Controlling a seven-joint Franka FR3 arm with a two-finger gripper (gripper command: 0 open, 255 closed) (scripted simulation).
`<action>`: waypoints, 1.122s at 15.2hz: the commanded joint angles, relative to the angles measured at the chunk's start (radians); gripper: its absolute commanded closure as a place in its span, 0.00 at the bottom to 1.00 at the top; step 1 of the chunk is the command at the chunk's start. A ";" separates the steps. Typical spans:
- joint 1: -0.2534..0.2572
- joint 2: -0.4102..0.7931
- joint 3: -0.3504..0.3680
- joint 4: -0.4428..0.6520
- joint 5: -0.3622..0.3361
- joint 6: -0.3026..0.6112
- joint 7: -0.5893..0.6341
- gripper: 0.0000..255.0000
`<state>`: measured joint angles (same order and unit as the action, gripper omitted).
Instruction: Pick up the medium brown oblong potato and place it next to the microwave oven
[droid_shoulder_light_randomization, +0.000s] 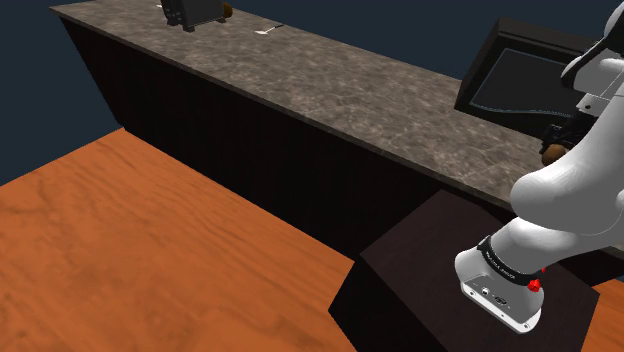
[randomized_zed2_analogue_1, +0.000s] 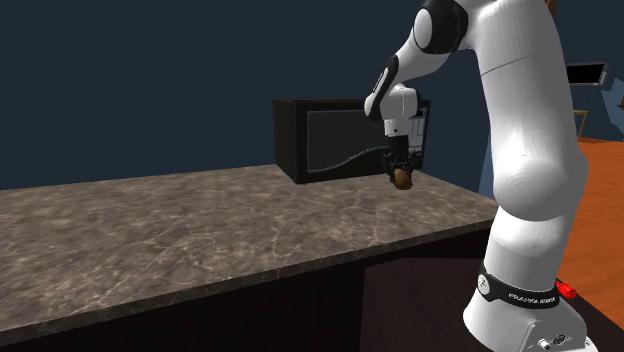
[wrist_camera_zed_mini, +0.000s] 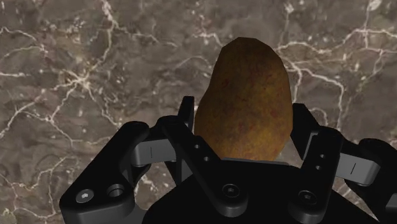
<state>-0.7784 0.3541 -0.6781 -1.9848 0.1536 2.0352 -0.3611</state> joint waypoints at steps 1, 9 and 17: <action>-0.007 0.018 0.006 -0.006 0.013 0.022 -0.009 1.00; -0.013 0.037 0.013 -0.013 0.026 0.044 -0.016 1.00; -0.009 0.024 0.007 0.007 0.015 0.013 -0.009 0.00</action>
<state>-0.7901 0.3853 -0.6679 -1.9865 0.1742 2.0633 -0.3741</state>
